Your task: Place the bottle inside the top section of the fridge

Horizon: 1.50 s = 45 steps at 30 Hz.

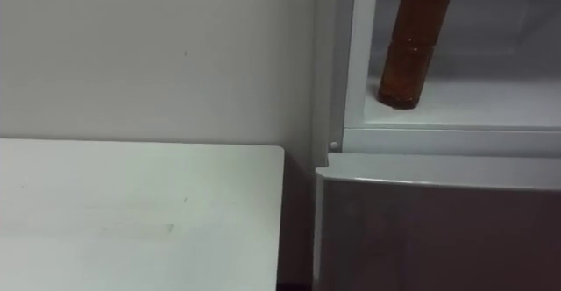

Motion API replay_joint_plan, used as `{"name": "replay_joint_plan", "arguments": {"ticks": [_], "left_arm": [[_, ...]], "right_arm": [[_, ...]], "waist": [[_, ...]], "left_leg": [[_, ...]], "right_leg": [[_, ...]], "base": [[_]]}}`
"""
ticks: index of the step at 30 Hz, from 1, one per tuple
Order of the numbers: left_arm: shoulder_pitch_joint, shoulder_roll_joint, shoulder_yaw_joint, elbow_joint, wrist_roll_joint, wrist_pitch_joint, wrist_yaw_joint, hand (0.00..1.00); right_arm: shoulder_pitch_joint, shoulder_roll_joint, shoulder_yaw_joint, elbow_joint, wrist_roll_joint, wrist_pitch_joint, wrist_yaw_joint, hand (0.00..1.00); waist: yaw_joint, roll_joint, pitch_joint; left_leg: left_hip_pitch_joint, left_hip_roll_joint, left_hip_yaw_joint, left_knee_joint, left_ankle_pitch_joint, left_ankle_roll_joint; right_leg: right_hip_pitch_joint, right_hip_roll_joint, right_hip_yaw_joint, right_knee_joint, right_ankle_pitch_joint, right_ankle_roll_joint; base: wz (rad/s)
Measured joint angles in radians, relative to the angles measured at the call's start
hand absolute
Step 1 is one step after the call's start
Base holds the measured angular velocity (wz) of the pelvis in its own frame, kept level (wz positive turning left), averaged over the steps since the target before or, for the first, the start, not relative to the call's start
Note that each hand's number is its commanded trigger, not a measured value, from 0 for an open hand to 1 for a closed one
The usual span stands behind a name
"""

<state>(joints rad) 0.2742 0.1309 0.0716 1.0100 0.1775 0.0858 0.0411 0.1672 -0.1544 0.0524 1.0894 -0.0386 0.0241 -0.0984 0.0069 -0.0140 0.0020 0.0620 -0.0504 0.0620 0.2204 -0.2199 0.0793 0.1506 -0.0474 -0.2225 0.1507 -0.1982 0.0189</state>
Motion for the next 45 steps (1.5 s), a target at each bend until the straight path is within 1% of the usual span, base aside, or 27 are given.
{"name": "replay_joint_plan", "arguments": {"ticks": [1, 6, 11, 18, 20, 23, 25, 26, 27, 28, 29, 31, 32, 34, 35, 36, 38, 39, 40, 43, 44, 45], "left_arm": [[0.001, 0.0, -0.001, 0.0, 0.013, 0.001, -0.005, 0.0], [0.0, 0.0, -0.016, 0.0, 0.013, 0.017, -0.001, 0.0], [0.001, 0.0, -0.017, 0.0, 0.021, 0.019, 0.0, 0.0], [0.0, 0.0, -0.018, 0.0, 0.074, 0.025, 0.0, 0.0], [-0.002, 0.0, -0.013, 0.0, 0.08, 0.026, 0.001, 0.0], [-0.002, 0.0, -0.014, -0.002, 0.077, 0.026, 0.001, 0.0], [-0.006, 0.0, -0.014, -0.001, 0.066, 0.025, -0.004, 0.0], [-0.006, 0.0, -0.013, -0.001, 0.066, 0.025, -0.004, 0.0], [-0.003, 0.0, -0.005, -0.001, 0.068, 0.023, -0.004, 0.0], [0.002, 0.0, 0.004, -0.001, 0.068, 0.019, -0.003, 0.0], [0.004, 0.0, 0.007, -0.001, 0.068, 0.018, -0.003, 0.0], [0.007, 0.0, 0.029, -0.003, 0.066, 0.012, -0.002, 0.0], [0.006, 0.0, 0.037, -0.003, 0.065, 0.009, -0.001, 0.0], [0.015, -0.001, 0.071, -0.003, 0.039, -0.006, 0.01, 0.0], [0.017, 0.0, 0.079, -0.003, 0.026, -0.006, 0.014, 0.0], [0.018, 0.005, 0.09, -0.004, 0.01, -0.007, 0.021, 0.0], [0.02, 0.014, 0.101, -0.01, -0.008, -0.017, 0.039, 0.0], [0.018, 0.013, 0.104, -0.014, -0.009, -0.019, 0.043, 0.0], [0.02, 0.012, 0.109, -0.027, -0.013, -0.023, 0.046, 0.0], [0.028, 0.013, 0.111, -0.043, -0.031, -0.028, 0.069, 0.0], [0.027, 0.011, 0.109, -0.048, -0.031, -0.028, 0.081, 0.0], [0.028, 0.01, 0.109, -0.048, -0.031, -0.028, 0.088, 0.0]], "right_arm": [[0.0, 0.0, 0.001, 0.0, 0.001, 0.0, 0.008, 0.0], [0.003, 0.0, 0.002, 0.0, 0.017, 0.0, 0.01, 0.0], [0.01, 0.0, 0.001, 0.0, 0.02, -0.001, 0.01, 0.0], [0.012, -0.001, 0.001, 0.004, 0.023, -0.001, 0.005, 0.0], [0.014, 0.0, -0.002, 0.006, 0.059, -0.001, 0.004, 0.0], [0.017, 0.003, -0.008, 0.006, 0.184, 0.0, 0.005, 0.0], [0.023, 0.004, -0.014, 0.007, 0.308, 0.0, 0.012, 0.0], [0.024, 0.005, -0.021, 0.007, 0.335, 0.0, 0.016, 0.0], [0.024, 0.008, -0.047, 0.007, 0.395, 0.0, 0.022, 0.0], [0.024, 0.009, -0.069, 0.004, 0.462, 0.0, 0.025, 0.0], [0.025, 0.009, -0.082, 0.001, 0.505, -0.001, 0.025, 0.0], [0.034, 0.008, -0.166, -0.009, 0.713, -0.001, 0.019, 0.0], [0.037, 0.008, -0.186, -0.016, 0.759, -0.001, 0.014, 0.0], [0.061, 0.01, -0.294, -0.12, 0.986, 0.002, -0.025, 0.0], [0.062, 0.009, -0.32, -0.148, 1.041, 0.0, -0.037, 0.0], [0.062, 0.009, -0.362, -0.209, 1.14, -0.007, -0.066, 0.0], [0.058, 0.007, -0.415, -0.309, 1.341, -0.039, -0.114, 0.0], [0.058, 0.007, -0.431, -0.335, 1.381, -0.045, -0.126, 0.0], [0.057, 0.009, -0.452, -0.392, 1.474, -0.064, -0.151, 0.0], [0.055, 0.014, -0.472, -0.494, 1.602, -0.102, -0.207, 0.0], [0.051, 0.015, -0.472, -0.523, 1.624, -0.116, -0.231, 0.0], [0.049, 0.015, -0.472, -0.535, 1.628, -0.122, -0.242, 0.0]], "waist": [[0.0, 0.0, 0.0005], [-0.003, -0.001, 0.0008], [-0.003, -0.002, 0.0006], [-0.006, -0.005, 0.0005], [-0.005, -0.007, 0.0009], [-0.006, -0.008, 0.0002], [-0.008, -0.008, 0.0002], [-0.011, -0.009, -0.0002], [-0.017, -0.011, -0.0012], [-0.03, -0.013, -0.0012], [-0.034, -0.014, -0.001], [-0.039, -0.014, -0.001], [-0.043, -0.014, -0.001], [-0.069, -0.012, -0.0015], [-0.076, -0.011, -0.0018], [-0.085, -0.008, -0.0005], [-0.084, -0.008, -0.0002], [-0.085, -0.007, 0.0], [-0.082, -0.004, -0.0011], [-0.086, -0.005, -0.0019], [-0.085, -0.005, -0.0029], [-0.084, -0.006, -0.0057]], "left_leg": [[0.001, 0.0, -0.001, 0.0, -0.002, 0.0], [0.003, 0.001, -0.002, 0.003, -0.006, -0.001], [0.003, 0.001, -0.001, 0.003, -0.006, -0.001], [0.003, 0.001, -0.001, 0.002, -0.006, -0.001], [0.001, 0.001, -0.001, 0.002, -0.006, 0.0], [0.0, 0.001, 0.006, 0.002, -0.006, 0.0], [0.002, 0.001, 0.005, 0.002, -0.007, 0.001], [0.003, 0.001, 0.006, 0.002, -0.007, 0.001], [0.005, 0.001, 0.009, 0.0, -0.007, 0.002], [0.009, 0.001, 0.01, 0.0, -0.008, 0.002], [0.011, 0.001, 0.012, -0.002, -0.008, 0.002], [0.019, 0.003, 0.021, -0.001, -0.011, 0.002], [0.019, 0.003, 0.021, 0.001, -0.013, 0.002], [0.021, 0.003, 0.023, -0.001, -0.013, 0.002], [0.022, 0.003, 0.026, -0.001, -0.013, 0.002], [0.028, 0.006, 0.037, -0.003, -0.013, 0.002], [0.042, 0.009, 0.054, -0.01, -0.015, 0.0], [0.045, 0.009, 0.058, -0.012, -0.015, 0.001], [0.047, 0.008, 0.061, -0.014, -0.015, 0.001], [0.047, 0.006, 0.061, -0.015, -0.015, 0.002], [0.044, 0.005, 0.061, -0.015, -0.016, 0.002], [0.038, 0.005, 0.061, -0.014, -0.016, 0.002]], "right_leg": [[0.003, 0.0, 0.0, -0.001, 0.0, 0.0], [0.008, 0.0, 0.001, -0.001, -0.001, 0.0], [0.009, 0.001, 0.003, 0.0, -0.001, 0.0], [0.007, 0.001, 0.003, -0.001, -0.001, 0.001], [0.006, 0.001, 0.002, -0.002, -0.001, 0.001], [0.006, 0.0, 0.003, -0.001, -0.002, 0.001], [0.004, 0.0, 0.006, -0.003, -0.002, 0.002], [0.004, 0.0, 0.009, -0.002, -0.002, 0.002], [0.004, -0.001, 0.013, -0.001, -0.004, 0.003], [0.007, -0.002, 0.015, 0.0, -0.004, 0.003], [0.007, -0.002, 0.016, 0.001, -0.004, 0.003], [0.008, 0.004, 0.031, 0.002, -0.004, 0.003], [0.008, 0.004, 0.033, 0.002, -0.004, 0.003], [0.008, 0.003, 0.036, 0.005, -0.004, 0.003], [0.008, 0.003, 0.039, 0.006, -0.004, 0.003], [0.007, 0.005, 0.048, 0.01, -0.004, 0.003], [0.004, 0.007, 0.062, 0.019, -0.007, 0.002], [0.002, 0.007, 0.069, 0.019, -0.008, 0.002], [0.002, 0.007, 0.073, 0.021, -0.009, 0.002], [0.0, 0.004, 0.071, 0.024, -0.01, 0.005], [-0.003, 0.003, 0.072, 0.024, -0.01, 0.005], [-0.009, 0.003, 0.072, 0.026, -0.011, 0.006]], "base": [[0.07], [0.0], [0.0], [0.0], [0.0], [0.0], [0.0], [-0.05], [-0.06], [-0.06], [-0.11], [-0.16], [-0.08], [-0.02], [-0.12], [-0.25], [-0.27], [-0.17], [-0.11], [-0.02], [0.0], [0.0]]}}
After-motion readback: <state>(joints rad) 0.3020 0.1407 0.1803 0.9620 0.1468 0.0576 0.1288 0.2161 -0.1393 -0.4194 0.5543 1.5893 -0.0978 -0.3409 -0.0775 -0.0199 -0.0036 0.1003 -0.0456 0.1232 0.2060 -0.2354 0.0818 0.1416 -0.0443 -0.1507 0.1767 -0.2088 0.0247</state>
